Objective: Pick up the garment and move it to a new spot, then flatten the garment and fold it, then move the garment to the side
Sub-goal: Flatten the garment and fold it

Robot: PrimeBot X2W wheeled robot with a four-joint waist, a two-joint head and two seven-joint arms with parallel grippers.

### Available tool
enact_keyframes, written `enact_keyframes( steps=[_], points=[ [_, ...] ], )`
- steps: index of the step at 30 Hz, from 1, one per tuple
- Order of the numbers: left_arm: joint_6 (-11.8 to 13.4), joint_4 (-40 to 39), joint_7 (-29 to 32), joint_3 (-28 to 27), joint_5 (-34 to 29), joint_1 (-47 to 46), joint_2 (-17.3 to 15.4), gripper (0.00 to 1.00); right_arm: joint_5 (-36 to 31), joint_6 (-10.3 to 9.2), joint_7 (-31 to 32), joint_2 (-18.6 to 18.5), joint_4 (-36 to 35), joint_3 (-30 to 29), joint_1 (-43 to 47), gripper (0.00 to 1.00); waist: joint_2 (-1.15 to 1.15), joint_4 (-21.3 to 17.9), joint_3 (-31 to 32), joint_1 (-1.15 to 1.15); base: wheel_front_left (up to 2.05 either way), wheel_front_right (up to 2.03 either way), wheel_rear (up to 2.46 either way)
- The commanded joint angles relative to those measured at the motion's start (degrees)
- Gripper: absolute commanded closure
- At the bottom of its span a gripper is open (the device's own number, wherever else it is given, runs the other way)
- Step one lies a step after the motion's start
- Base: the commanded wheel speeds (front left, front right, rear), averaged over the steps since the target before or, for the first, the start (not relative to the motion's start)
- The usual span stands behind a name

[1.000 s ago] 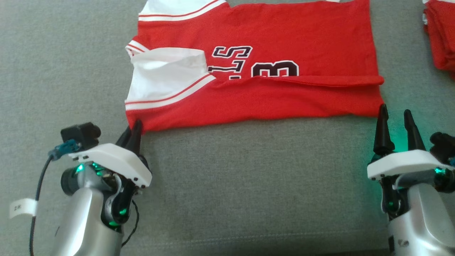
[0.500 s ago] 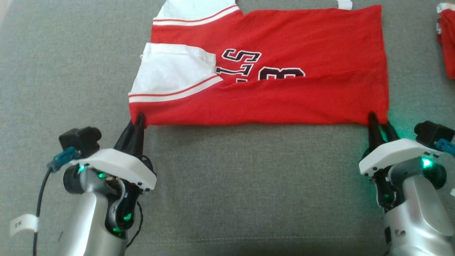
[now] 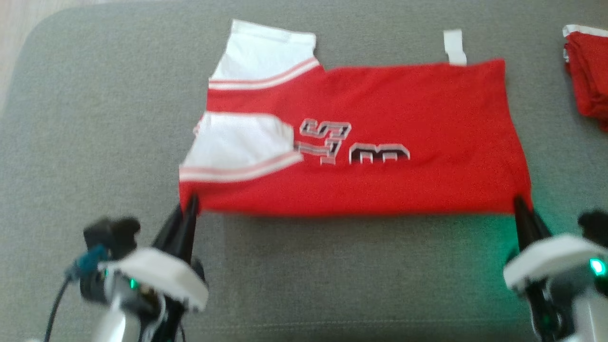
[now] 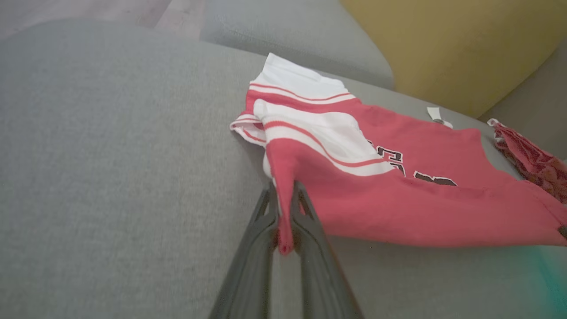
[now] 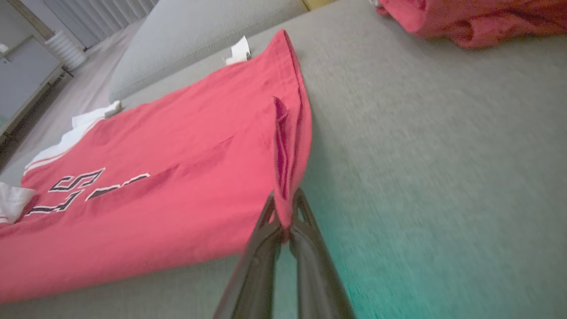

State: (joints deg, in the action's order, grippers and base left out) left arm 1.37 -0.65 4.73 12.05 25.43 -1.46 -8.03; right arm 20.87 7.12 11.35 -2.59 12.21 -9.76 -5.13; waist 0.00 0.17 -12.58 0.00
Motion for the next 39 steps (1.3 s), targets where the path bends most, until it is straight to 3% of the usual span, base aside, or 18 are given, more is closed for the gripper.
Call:
enact_keyframes(
  steps=[1, 9, 10, 11, 12, 19, 25, 30, 35, 39],
  points=[
    [0.7, -3.4, 0.5, -1.9, -0.2, 1.0, -1.4, 1.00, 0.5, 0.36, 1.1, -0.3, -4.2, 0.7, 1.8, 1.00, 0.00, -0.3, 0.2, 0.00, 0.00, 0.00, 0.00],
    [2.6, -7.7, 3.0, 0.1, 1.1, 10.7, -0.2, 1.00, 2.4, 0.36, 4.0, -0.3, -12.6, 0.7, 11.1, 1.00, 0.00, -1.3, 0.5, 0.00, 0.00, 0.00, 0.00],
    [2.7, -7.8, 2.9, 0.1, 1.0, 11.1, -0.1, 0.75, 2.3, 0.36, 3.8, -0.3, -12.9, 0.5, 11.6, 0.79, 0.00, -1.4, 0.5, 0.00, 0.00, 0.00, 0.00],
    [2.9, -7.9, 2.8, 0.2, 0.9, 11.4, -0.1, 0.21, 2.2, 0.36, 3.3, -0.3, -12.9, 0.3, 11.8, 0.37, 0.00, -1.5, 0.4, 0.00, 0.00, 0.00, 0.00],
    [3.2, -8.2, 2.9, 0.3, 0.7, 11.7, -0.1, 0.00, 2.3, 0.36, 2.5, -0.3, -12.9, 0.2, 12.0, 0.00, 0.00, -1.9, 0.3, 0.00, 0.00, 0.00, 0.00],
    [3.9, -10.7, 2.9, -1.9, -0.5, 9.9, -2.7, 0.00, 1.3, 0.36, 0.7, -0.3, -14.2, -1.2, 12.0, 0.00, 0.00, -3.7, -0.3, 0.00, 0.00, 0.00, 0.00],
    [2.2, -11.6, 5.4, -3.5, -3.1, 1.1, -8.3, 0.00, -0.6, 0.36, -1.1, -0.3, -16.1, 0.4, 7.2, 0.00, 0.00, -5.6, -2.1, 0.00, 0.00, 0.00, 0.00],
    [-0.8, -11.4, 10.3, -3.7, -3.4, -10.2, -12.3, 0.00, -0.9, 0.36, -1.5, -0.3, -16.2, 4.3, 0.4, 0.00, 0.00, -7.2, -5.4, 0.00, 0.00, 0.00, 0.00],
    [-5.0, -6.0, 18.4, -3.0, -1.1, -24.3, -16.0, 0.00, -1.6, 0.36, -2.1, -0.3, -14.7, 8.5, -6.5, 0.00, 0.00, -7.9, -10.2, 0.00, 0.00, 0.00, 0.00],
    [-6.7, -0.7, 23.7, -1.7, -0.2, -34.6, -17.9, 0.00, -2.2, 0.36, -2.8, -0.3, -13.1, 11.8, -11.4, 0.00, 0.00, -8.9, -13.8, 0.00, 0.00, 0.00, 0.00]
  ],
)
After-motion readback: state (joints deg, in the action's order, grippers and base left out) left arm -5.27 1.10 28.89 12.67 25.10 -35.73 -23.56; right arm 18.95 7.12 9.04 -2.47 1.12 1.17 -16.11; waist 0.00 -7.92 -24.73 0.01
